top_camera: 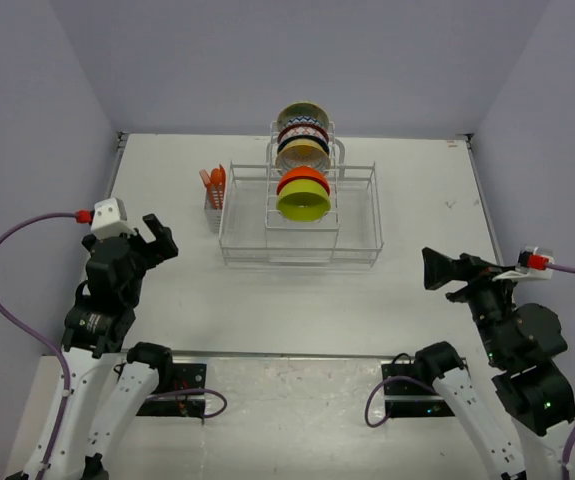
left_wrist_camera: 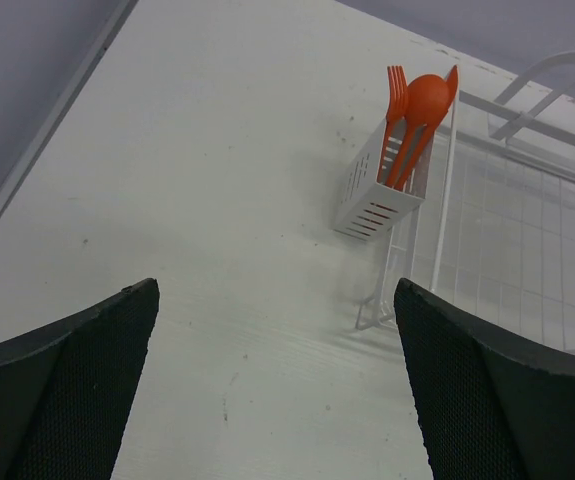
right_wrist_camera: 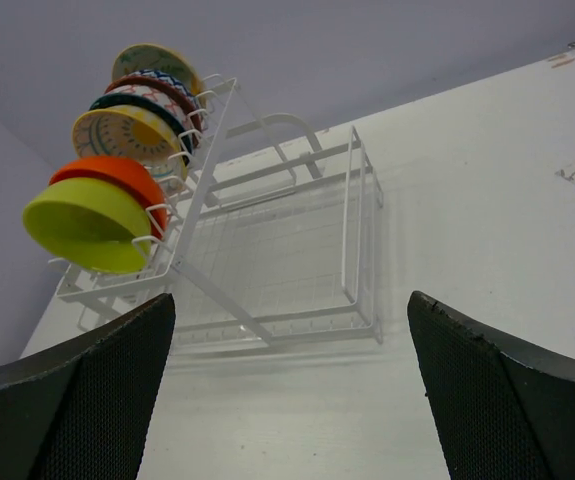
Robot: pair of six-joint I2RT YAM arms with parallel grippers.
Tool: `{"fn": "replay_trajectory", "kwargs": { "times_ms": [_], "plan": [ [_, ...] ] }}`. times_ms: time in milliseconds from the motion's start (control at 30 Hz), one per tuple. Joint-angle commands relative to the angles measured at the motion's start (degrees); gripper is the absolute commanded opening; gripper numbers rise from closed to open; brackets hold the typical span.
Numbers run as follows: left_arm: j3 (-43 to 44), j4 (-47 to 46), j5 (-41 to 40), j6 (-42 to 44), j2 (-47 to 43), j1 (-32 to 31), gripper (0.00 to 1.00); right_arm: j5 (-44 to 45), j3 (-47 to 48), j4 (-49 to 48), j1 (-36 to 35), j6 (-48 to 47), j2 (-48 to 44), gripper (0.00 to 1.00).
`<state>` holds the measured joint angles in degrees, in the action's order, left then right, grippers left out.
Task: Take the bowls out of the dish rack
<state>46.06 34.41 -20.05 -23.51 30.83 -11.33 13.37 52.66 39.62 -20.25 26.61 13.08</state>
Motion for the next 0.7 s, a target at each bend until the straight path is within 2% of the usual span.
{"fn": "replay_trajectory", "kwargs": {
  "times_ms": [0,200,367,400,500,533,567,633,667],
  "plan": [
    [0.4,-1.0,-1.6,-1.0,-0.6,-0.1,1.00,2.0,-0.8,-2.4,-0.1,0.5,0.3,0.99],
    [0.1,-1.5,-1.1,-0.9,-0.6,0.0,1.00,3.1,-0.9,-3.3,-0.1,0.4,1.3,0.99],
    [0.0,-1.6,-0.7,-0.8,-0.9,0.0,1.00,-2.8,-2.9,-10.9,-0.1,-1.4,0.2,0.99],
    [-0.1,-1.8,-0.4,-0.8,-0.8,-0.1,1.00,-5.8,-2.6,-12.4,-0.1,-4.5,1.1,0.99],
    [-0.2,-1.9,0.5,-0.7,-0.6,0.2,1.00,-17.1,5.2,-10.8,-0.1,-7.7,8.4,0.99],
    [-0.2,-1.9,0.8,-0.7,-0.6,0.2,1.00,-18.6,8.2,-9.0,-0.1,-8.3,15.8,0.99],
    [-0.3,-2.0,0.9,-0.7,-0.7,0.3,1.00,-19.8,13.6,-6.4,-0.2,-9.1,19.2,0.99],
    [-0.4,-2.2,1.3,-0.5,-0.9,0.3,1.00,-18.3,17.7,-5.0,-1.8,-10.3,24.2,0.99],
    [-0.4,-2.2,1.4,-0.5,-1.0,0.3,1.00,-16.3,19.6,-3.9,-6.3,-10.9,27.4,0.99]
  ]
}}
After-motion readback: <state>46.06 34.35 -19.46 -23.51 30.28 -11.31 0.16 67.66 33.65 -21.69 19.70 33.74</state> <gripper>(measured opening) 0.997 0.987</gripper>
